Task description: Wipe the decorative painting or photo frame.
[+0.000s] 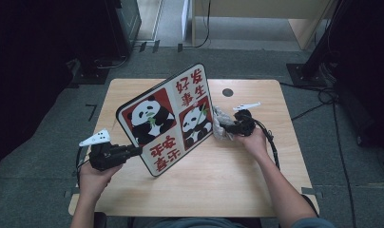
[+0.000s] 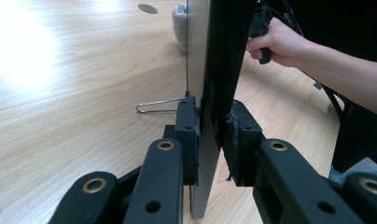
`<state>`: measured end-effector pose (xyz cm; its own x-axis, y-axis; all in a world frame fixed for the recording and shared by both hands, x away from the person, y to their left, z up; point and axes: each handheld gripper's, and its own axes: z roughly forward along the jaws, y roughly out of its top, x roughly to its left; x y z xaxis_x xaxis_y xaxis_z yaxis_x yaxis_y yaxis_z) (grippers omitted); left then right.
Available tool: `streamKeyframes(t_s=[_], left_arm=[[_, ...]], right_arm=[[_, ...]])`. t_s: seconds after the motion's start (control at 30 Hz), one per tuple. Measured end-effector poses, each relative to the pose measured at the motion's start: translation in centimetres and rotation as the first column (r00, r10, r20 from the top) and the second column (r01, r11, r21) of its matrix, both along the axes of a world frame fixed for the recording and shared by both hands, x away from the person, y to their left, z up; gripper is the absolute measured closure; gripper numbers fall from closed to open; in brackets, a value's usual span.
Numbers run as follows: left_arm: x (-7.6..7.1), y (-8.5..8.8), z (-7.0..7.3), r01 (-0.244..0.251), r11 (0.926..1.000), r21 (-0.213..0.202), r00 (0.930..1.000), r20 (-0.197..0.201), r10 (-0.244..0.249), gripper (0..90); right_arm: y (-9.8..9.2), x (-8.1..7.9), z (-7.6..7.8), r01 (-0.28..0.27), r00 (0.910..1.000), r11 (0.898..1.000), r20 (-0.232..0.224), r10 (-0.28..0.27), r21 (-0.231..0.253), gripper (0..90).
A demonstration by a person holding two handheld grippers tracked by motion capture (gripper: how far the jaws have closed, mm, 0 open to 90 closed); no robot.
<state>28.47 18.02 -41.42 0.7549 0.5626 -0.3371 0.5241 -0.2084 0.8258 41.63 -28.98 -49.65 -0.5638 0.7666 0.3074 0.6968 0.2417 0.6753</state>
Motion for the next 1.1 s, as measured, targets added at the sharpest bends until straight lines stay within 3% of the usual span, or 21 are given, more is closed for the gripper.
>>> streamKeyframes(t_s=[0.1, 0.27, 0.67, 1.1], left_arm=[[0.1, 0.1, 0.0, -0.001, 1.0000, -0.002, 0.9999, -0.011, 0.001, 74.6], [0.0, 0.5, 0.2, -0.009, 0.9999, -0.014, 0.9999, -0.013, 0.008, 68.9], [-0.4, 1.6, 0.7, 0.005, 0.9999, 0.011, 0.9998, 0.019, -0.005, 56.9], [-0.4, 3.2, 0.2, -0.014, 0.9997, 0.019, 0.9993, 0.035, 0.014, 51.1]], right_arm=[[-0.1, 0.0, 0.1, 0.007, 1.0000, 1.000, 0.000, -0.007, 0.007, 65.2], [-1.0, 0.1, 1.0, 0.035, 0.9984, 0.999, 0.044, -0.036, 0.020, 65.4], [-2.3, -0.2, 2.1, 0.071, 0.9936, 0.997, 0.088, -0.071, 0.009, 65.0], [-6.0, -0.1, 2.6, 0.167, 0.9797, 0.985, 0.106, -0.171, 0.039, 64.1]])
